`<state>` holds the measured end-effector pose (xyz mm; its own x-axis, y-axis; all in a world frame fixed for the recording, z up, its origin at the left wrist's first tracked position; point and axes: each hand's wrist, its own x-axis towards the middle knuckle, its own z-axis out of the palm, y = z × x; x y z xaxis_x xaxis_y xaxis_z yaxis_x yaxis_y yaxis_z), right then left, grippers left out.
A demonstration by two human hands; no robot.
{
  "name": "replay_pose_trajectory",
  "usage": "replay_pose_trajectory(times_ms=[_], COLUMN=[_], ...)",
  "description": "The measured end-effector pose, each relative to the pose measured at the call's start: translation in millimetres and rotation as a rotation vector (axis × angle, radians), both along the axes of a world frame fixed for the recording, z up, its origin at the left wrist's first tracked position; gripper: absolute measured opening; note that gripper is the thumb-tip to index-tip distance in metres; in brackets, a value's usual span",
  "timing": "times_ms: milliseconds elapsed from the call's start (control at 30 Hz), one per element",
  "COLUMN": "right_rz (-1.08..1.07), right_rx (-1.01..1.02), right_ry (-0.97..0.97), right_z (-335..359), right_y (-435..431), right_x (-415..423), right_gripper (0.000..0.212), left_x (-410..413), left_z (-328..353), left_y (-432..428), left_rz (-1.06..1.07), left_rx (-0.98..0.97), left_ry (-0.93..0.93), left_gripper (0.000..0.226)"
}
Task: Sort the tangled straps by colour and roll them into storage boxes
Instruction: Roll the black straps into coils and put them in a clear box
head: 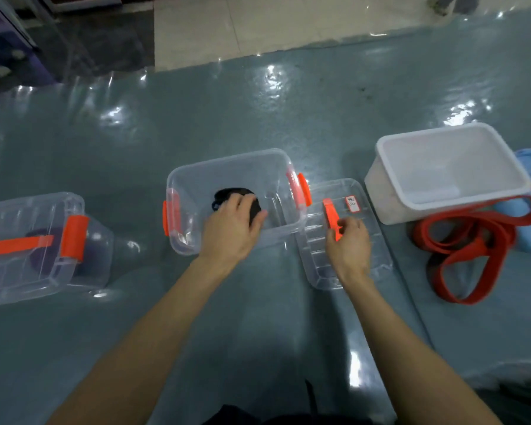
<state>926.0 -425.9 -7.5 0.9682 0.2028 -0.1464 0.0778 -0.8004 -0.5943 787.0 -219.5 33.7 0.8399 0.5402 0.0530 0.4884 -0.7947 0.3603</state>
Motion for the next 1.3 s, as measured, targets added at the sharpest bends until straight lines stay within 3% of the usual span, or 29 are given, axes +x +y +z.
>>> replay_pose_trajectory(times_ms=[167,367,500,633,867,1000,1133,1167,1233,1300], right_rz=[0.097,0.143,0.040,-0.004,-0.002,0.117,0.031,-0.026,-0.082,-0.058], right_rx=[-0.292,-0.245,-0.196,-0.152,0.021,0.084,0.168,0.204,0.329,0.459], right_ry=[0.097,0.215,0.172,0.154,-0.119,-0.327,-0.625,-0.603,-0.334,-0.038], right_z=[-35,-29,-21,-17,23,54,76,80,88,92], right_y=[-17,-24,-68,-125,-185,-170,-122,-107,-74,-38], right_x=[18,27,-10,-51,-75,-59,-40,-37,-37,-40], right_gripper=[0.043,0.036,0.033,0.027,0.028,0.029,0.047,0.054,0.061,0.046], left_x=[-17,-17,-21,5,65,64,36,26,2,-21], left_z=[-18,-25,-16,-4,29,46,54,55,53,47], left_y=[-46,-43,-49,-91,-143,-121,-74,-61,-35,-14], left_rz=[-0.190,-0.192,-0.209,-0.341,-0.402,-0.183,0.128,0.224,0.401,0.531], left_rx=[0.273,0.356,0.250,0.130,-0.285,-0.826,-1.005,-1.017,-1.021,-0.984], left_ry=[0.214,0.185,0.005,-0.250,-0.030,-0.270,-0.590,-0.668,-0.804,-0.903], left_gripper=[0.070,0.058,0.057,0.037,0.052,0.043,0.040,0.040,0.040,0.039])
